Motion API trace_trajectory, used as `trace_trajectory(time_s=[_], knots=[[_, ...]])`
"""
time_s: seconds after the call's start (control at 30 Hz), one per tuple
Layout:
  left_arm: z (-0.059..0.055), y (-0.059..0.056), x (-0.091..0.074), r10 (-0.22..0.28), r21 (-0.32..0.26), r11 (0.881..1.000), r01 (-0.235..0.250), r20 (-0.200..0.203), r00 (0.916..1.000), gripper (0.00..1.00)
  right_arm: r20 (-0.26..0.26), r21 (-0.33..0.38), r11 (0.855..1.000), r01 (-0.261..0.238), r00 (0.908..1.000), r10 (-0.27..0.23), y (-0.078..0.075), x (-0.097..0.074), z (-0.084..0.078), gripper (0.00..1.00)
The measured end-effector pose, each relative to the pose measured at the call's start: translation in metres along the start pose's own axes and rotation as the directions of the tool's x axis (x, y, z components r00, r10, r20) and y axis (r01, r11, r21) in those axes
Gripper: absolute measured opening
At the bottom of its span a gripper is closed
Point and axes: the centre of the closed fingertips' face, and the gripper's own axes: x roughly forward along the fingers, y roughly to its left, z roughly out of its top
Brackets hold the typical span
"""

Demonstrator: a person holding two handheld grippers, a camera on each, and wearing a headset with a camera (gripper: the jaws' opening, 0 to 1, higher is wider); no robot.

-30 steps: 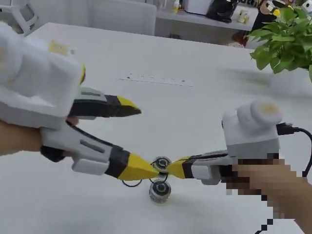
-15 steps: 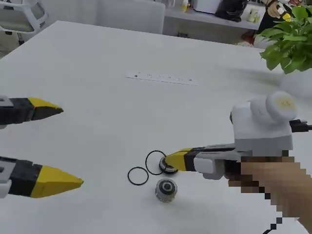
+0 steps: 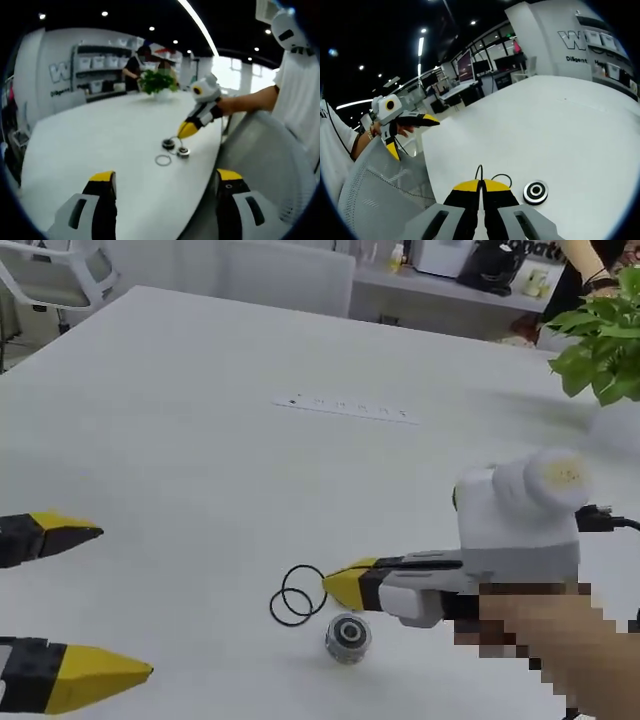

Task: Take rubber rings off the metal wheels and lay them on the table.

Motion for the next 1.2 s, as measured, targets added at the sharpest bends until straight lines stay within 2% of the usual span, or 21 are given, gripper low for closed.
trace_trajectory(time_s=[0.17,0.2,0.37,0.5,0.63,0.77,0.9,1.03,1.2], knots=[[-0.007,-0.011,0.006,-0.023,-0.034,0.999,0.023,-0.011,0.9997,0.82,-0.036,-0.039,0.999,-0.014,0.9993,0.013,0.005,0.01,-0.009,0.0],[-0.008,-0.011,0.007,-0.025,-0.036,0.999,0.025,-0.014,0.9996,0.82,-0.055,-0.035,0.999,-0.028,0.9982,0.026,0.007,0.012,-0.013,0.0],[-0.009,-0.013,0.007,-0.022,-0.056,0.998,0.021,-0.016,0.9996,0.83,-0.09,-0.057,0.998,-0.029,0.9957,0.024,0.007,0.019,-0.023,0.0],[-0.01,-0.014,0.008,-0.019,-0.078,0.997,0.019,-0.005,0.9998,0.83,-0.091,-0.073,0.997,-0.021,0.9957,0.014,0.005,0.023,-0.025,0.0],[-0.015,-0.012,0.007,-0.01,-0.086,0.996,0.007,-0.029,0.9995,0.82,-0.092,-0.075,0.997,-0.005,0.9958,-0.002,0.001,0.026,-0.026,0.0],[-0.014,-0.013,0.007,-0.012,-0.093,0.996,0.011,-0.019,0.9997,0.82,-0.084,-0.088,0.996,-0.012,0.9964,0.004,0.002,0.028,-0.026,0.0],[-0.016,-0.015,0.008,-0.018,-0.092,0.996,0.014,-0.035,0.9992,0.81,-0.1,-0.123,0.992,-0.02,0.995,0.007,0.004,0.031,-0.031,0.0],[-0.017,-0.015,0.008,-0.015,-0.092,0.996,0.012,-0.038,0.9992,0.81,-0.127,-0.164,0.986,-0.018,0.9919,-0.003,0.002,0.033,-0.035,0.05],[-0.016,-0.015,0.007,-0.013,-0.103,0.995,0.01,-0.032,0.9994,0.8,-0.134,-0.172,0.985,-0.009,0.9909,-0.014,-0.001,0.032,-0.036,0.1]])
